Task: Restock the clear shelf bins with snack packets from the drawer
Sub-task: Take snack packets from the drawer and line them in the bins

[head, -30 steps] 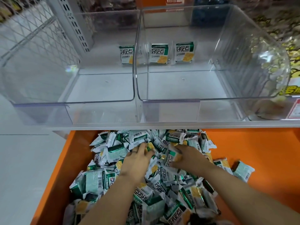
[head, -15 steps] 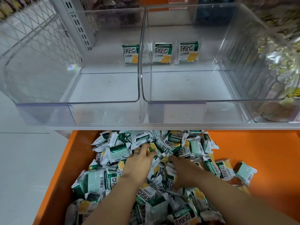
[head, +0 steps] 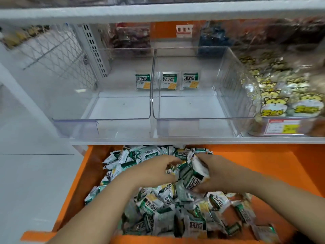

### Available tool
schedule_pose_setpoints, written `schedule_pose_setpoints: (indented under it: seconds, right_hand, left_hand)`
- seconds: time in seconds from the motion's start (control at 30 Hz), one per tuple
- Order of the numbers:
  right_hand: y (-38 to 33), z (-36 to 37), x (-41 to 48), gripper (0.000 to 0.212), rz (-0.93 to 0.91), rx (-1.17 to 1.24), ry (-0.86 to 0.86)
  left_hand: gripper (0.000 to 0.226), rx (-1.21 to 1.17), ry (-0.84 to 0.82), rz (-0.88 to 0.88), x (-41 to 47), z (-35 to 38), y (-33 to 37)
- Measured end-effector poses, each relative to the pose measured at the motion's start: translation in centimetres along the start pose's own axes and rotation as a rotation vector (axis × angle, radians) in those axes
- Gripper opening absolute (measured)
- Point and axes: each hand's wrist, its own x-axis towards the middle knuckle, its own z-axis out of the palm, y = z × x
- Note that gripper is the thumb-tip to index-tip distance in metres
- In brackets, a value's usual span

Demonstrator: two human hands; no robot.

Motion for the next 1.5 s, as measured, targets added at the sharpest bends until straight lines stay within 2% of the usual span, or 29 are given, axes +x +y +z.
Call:
schedule_pose_setpoints:
  seconds: [0.17, 0.4, 0.53, 0.77, 0.87, 0.97, 1.07, 1.27, 1.33, 1.5]
  right_hand:
    - [-2.0, -2.7, -3.9, 0.059, -0.094, 0.188, 0.194]
    - [-5.3, -5.3, -6.1, 0.060, -0.225, 0.427, 0.358]
    - [-6.4, -5.9, -6.3, 0.059, -0.284, 0.465, 0.433]
    - [-8.3, -5.6, -5.8, 0.055, -0.353, 0.511, 0.522]
    - [-8.3, -6.7, -5.7, 0.067, -0.337, 0.522, 0.466]
    - [-8.2, -8.4, -5.7, 0.081, -0.343, 0.274, 0.487]
    - [-8.6, -9.9, -4.8, 0.070, -0.396, -0.048, 0.496]
    - [-8.3, -12.5, -0.3, 0.064, -0.406, -0.169, 0.586]
    - [-7.8, -13.2, 1.5, 0.063, -0.365, -0.191, 0.642]
    - [-5.2, -13.9, 8.3, 0.061, -0.223, -0.193, 0.605]
  left_hand:
    - [0.074, -0.157, -0.013, 0.117, -5.1, -2.5, 4.1]
    - [0.062, -0.343, 0.285, 0.240, -8.2, -3.8, 7.4]
    - [0.058, -0.494, 0.375, 0.322, -8.9, -4.2, 8.3]
    - [0.063, -0.503, 0.466, 0.388, -9.0, -4.3, 8.4]
    - [0.062, -0.386, 0.566, 0.399, -8.9, -4.9, 8.1]
    - [0.074, -0.204, 0.630, 0.367, -8.6, -5.9, 7.5]
    - [0.084, -0.116, 0.677, 0.389, -7.8, -7.2, 7.2]
    - [0.088, -0.067, 0.762, 0.380, -5.1, -9.7, 6.0]
    - [0.084, -0.096, 0.794, 0.313, -4.3, -10.4, 4.9]
    - [0.044, -0.278, 0.959, 0.134, -1.0, -12.1, 1.9]
